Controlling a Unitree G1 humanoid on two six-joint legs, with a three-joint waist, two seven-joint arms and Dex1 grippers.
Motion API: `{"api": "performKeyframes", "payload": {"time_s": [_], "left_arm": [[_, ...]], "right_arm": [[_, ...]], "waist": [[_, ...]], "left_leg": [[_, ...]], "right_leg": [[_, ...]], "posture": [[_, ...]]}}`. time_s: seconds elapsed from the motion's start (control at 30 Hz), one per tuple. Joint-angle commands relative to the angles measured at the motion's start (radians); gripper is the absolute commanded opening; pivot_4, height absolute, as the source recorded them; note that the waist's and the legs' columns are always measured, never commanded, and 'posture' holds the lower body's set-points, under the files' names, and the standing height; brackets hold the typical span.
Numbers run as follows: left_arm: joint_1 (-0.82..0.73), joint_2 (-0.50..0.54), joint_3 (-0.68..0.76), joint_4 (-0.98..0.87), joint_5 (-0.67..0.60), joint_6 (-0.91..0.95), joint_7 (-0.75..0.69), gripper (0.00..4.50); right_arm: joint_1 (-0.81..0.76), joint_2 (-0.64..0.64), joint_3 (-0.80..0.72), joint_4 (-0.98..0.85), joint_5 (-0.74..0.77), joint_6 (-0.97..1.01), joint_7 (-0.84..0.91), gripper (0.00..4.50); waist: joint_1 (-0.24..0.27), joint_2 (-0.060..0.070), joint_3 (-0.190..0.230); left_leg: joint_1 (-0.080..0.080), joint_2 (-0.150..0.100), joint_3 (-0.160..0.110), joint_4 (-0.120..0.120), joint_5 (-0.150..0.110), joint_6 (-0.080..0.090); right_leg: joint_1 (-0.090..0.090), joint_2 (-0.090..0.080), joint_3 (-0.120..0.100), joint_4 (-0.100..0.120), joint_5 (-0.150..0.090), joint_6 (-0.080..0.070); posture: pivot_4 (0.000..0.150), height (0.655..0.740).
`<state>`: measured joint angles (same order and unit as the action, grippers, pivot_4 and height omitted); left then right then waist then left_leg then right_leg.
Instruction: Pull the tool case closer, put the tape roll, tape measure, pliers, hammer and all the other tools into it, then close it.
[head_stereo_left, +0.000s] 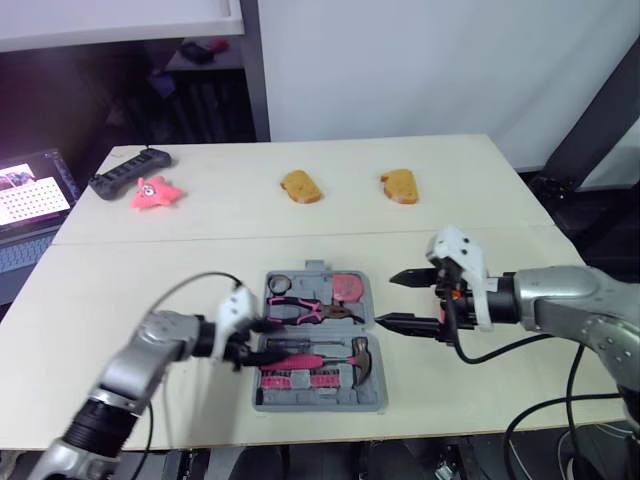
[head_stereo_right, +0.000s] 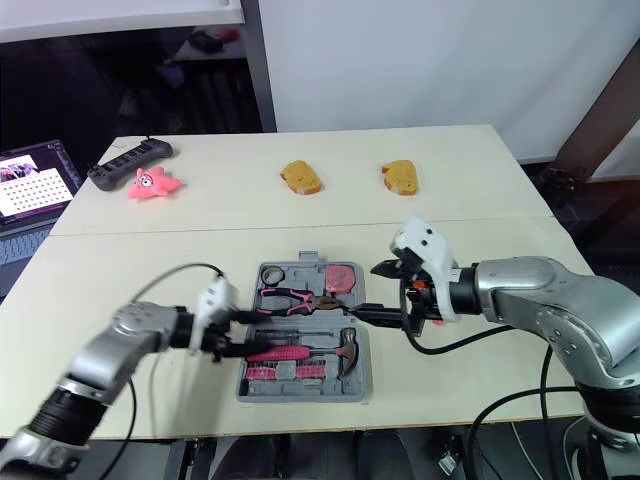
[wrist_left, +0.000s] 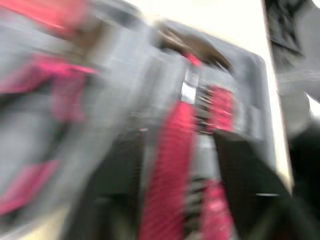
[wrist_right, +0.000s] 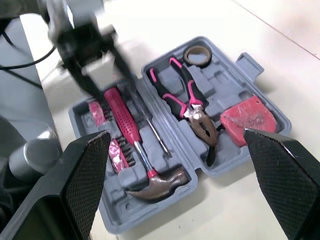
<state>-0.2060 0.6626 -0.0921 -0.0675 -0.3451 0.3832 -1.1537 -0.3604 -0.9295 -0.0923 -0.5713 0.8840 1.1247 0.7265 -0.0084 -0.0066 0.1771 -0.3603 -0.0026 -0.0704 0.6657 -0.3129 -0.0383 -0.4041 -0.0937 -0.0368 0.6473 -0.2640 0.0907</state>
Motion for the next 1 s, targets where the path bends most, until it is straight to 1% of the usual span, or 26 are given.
{"api": "performKeyframes", "payload": {"time_s": [0.03, 0.07, 0.17, 0.23, 0.3, 0.37, 0.53, 0.6, 0.7, 0.77, 0.9, 1.0], "left_arm": [[0.005, 0.047, 0.143, 0.036, -0.069, -0.020, -0.008, 4.41], [0.015, 0.064, 0.183, 0.057, -0.078, -0.027, -0.008, 4.48], [0.042, 0.100, 0.267, 0.116, -0.083, -0.058, 0.002, 4.48], [0.070, 0.128, 0.328, 0.165, -0.079, -0.097, 0.005, 4.48], [0.124, 0.157, 0.427, 0.233, -0.092, -0.137, 0.008, 4.48], [0.194, 0.177, 0.529, 0.296, -0.103, -0.176, 0.018, 4.48], [0.308, 0.180, 0.657, 0.432, -0.097, -0.270, 0.030, 4.48], [0.339, 0.179, 0.683, 0.470, -0.095, -0.294, 0.032, 4.48], [0.350, 0.180, 0.716, 0.505, -0.108, -0.305, 0.049, 4.48], [0.348, 0.184, 0.723, 0.518, -0.112, -0.308, 0.046, 4.48], [0.310, 0.193, 0.701, 0.524, -0.107, -0.313, 0.037, 4.48], [0.254, 0.197, 0.665, 0.490, -0.104, -0.299, 0.032, 4.48]], "right_arm": [[0.082, -0.015, -0.066, 0.047, -0.054, -0.124, 0.069, 4.50], [0.122, -0.016, -0.083, 0.064, -0.073, -0.160, 0.086, 4.50], [0.210, 0.003, -0.149, 0.105, -0.090, -0.236, 0.122, 4.50], [0.287, 0.002, -0.186, 0.146, -0.145, -0.317, 0.145, 4.50], [0.399, 0.013, -0.241, 0.232, -0.241, -0.448, 0.157, 4.50], [0.504, 0.051, -0.315, 0.321, -0.296, -0.570, 0.172, 4.50], [0.581, 0.150, -0.453, 0.485, -0.294, -0.718, 0.191, 4.50], [0.601, 0.157, -0.483, 0.541, -0.315, -0.764, 0.196, 4.50], [0.630, 0.164, -0.503, 0.577, -0.334, -0.804, 0.204, 4.50], [0.636, 0.165, -0.514, 0.595, -0.331, -0.819, 0.213, 4.50], [0.630, 0.162, -0.511, 0.571, -0.315, -0.808, 0.208, 4.50], [0.621, 0.159, -0.497, 0.523, -0.300, -0.773, 0.194, 4.50]], "waist": [[-0.001, 0.000, 0.000], [-0.002, 0.000, 0.000], [-0.003, 0.000, 0.000], [-0.004, 0.000, 0.001], [-0.003, 0.000, 0.001], [-0.002, -0.001, 0.001], [-0.003, 0.000, 0.001], [-0.003, 0.000, 0.001], [-0.001, -0.001, 0.001], [-0.001, -0.001, 0.001], [-0.002, -0.001, 0.001], [-0.001, -0.001, 0.001]], "left_leg": [[0.000, 0.000, 0.000, 0.000, 0.000, 0.000], [0.000, 0.000, 0.001, 0.000, 0.000, 0.000], [0.000, 0.000, 0.001, 0.000, 0.000, 0.000], [0.000, 0.000, 0.002, 0.000, 0.000, 0.000], [0.001, 0.000, 0.002, 0.000, 0.000, 0.000], [0.000, 0.000, 0.003, -0.001, 0.000, 0.000], [0.003, 0.000, 0.008, -0.002, -0.001, 0.001], [0.003, 0.001, 0.008, -0.002, -0.001, 0.001], [0.004, 0.001, 0.008, -0.002, -0.001, 0.001], [0.003, 0.001, 0.008, -0.002, -0.001, 0.001], [0.004, 0.001, 0.009, -0.002, -0.001, 0.001], [0.004, 0.001, 0.009, -0.002, -0.001, 0.001]], "right_leg": [[0.000, 0.000, 0.000, 0.000, 0.000, 0.000], [0.000, 0.000, 0.000, 0.000, 0.000, 0.000], [-0.001, 0.000, 0.001, -0.001, 0.000, 0.000], [-0.001, 0.000, 0.002, 0.000, 0.000, 0.000], [-0.001, 0.000, 0.002, 0.000, 0.000, 0.000], [-0.001, 0.000, 0.002, -0.001, 0.000, 0.000], [-0.001, -0.001, 0.006, -0.002, 0.000, 0.000], [-0.001, -0.001, 0.006, -0.002, 0.000, 0.000], [0.000, -0.001, 0.007, -0.002, -0.002, -0.002], [0.000, -0.001, 0.007, -0.002, -0.001, 0.000], [0.000, -0.001, 0.007, -0.002, -0.001, 0.000], [0.000, -0.001, 0.007, -0.001, -0.001, 0.000]], "posture": [[0.150, 0.7400], [0.150, 0.7400], [0.150, 0.7400], [0.150, 0.7400], [0.150, 0.7400], [0.150, 0.7400], [0.150, 0.7400], [0.150, 0.7400], [0.150, 0.7400], [0.150, 0.7400], [0.150, 0.7400], [0.150, 0.7400]]}}
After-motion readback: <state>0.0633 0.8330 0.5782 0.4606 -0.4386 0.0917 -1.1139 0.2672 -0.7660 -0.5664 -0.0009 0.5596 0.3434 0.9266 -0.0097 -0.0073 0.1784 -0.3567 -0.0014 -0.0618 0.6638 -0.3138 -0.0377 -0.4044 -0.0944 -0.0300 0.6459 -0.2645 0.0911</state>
